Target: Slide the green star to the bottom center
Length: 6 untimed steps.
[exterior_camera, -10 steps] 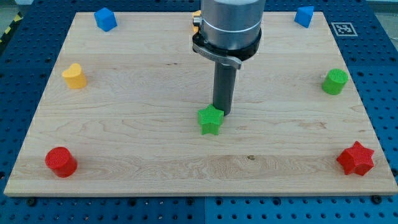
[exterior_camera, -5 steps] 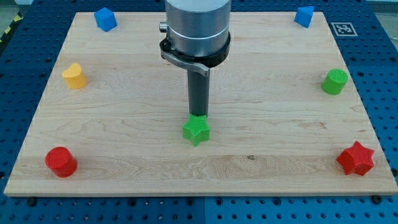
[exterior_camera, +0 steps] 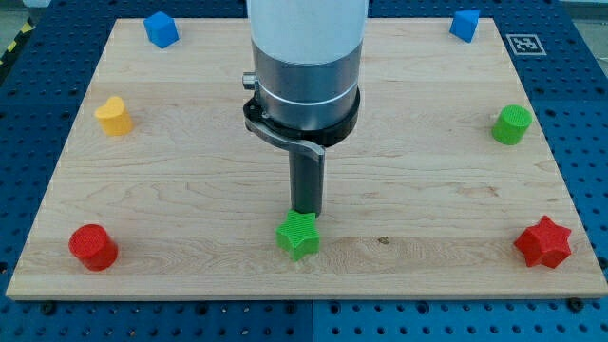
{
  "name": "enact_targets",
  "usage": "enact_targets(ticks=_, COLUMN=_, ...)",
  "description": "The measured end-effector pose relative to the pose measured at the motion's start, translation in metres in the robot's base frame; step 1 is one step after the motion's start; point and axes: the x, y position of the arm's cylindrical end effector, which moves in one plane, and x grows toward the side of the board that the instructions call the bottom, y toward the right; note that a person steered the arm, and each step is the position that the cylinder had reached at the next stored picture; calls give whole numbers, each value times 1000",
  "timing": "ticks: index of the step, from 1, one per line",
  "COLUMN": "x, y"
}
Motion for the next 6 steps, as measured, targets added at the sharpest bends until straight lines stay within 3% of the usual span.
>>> enact_targets(ticks=4, x=-15, y=7)
enact_targets(ticks=6, x=-113, y=7)
